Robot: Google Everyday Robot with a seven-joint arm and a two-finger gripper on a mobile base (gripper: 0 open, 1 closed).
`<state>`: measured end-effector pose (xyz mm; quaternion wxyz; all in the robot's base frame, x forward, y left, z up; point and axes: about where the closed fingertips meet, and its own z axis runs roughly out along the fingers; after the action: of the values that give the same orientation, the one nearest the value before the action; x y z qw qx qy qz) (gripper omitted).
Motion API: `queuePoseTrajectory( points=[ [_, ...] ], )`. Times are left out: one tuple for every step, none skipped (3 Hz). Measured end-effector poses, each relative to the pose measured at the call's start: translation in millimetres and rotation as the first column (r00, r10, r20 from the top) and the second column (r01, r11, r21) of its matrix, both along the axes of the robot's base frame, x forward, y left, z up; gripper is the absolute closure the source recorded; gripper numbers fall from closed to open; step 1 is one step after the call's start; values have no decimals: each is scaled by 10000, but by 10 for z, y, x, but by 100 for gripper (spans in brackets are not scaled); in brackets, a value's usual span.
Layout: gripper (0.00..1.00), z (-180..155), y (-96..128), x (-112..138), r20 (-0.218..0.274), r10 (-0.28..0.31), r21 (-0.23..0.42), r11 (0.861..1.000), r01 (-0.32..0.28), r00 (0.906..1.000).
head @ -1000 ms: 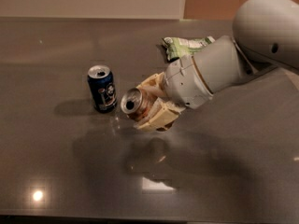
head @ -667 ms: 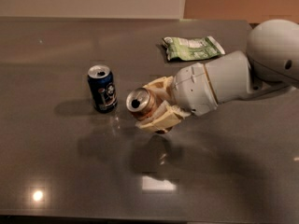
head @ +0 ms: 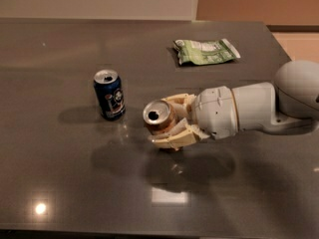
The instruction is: Place orange can upright
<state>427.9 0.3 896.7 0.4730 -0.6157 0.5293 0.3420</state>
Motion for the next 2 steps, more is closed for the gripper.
queuePoseTrajectory(
  points=[
    [100,-11,-94,-50,-464,-422,835,9954,460,9980],
    [82,-27,-188,-74,-1056,-848,1348,9859,988,9908]
  ],
)
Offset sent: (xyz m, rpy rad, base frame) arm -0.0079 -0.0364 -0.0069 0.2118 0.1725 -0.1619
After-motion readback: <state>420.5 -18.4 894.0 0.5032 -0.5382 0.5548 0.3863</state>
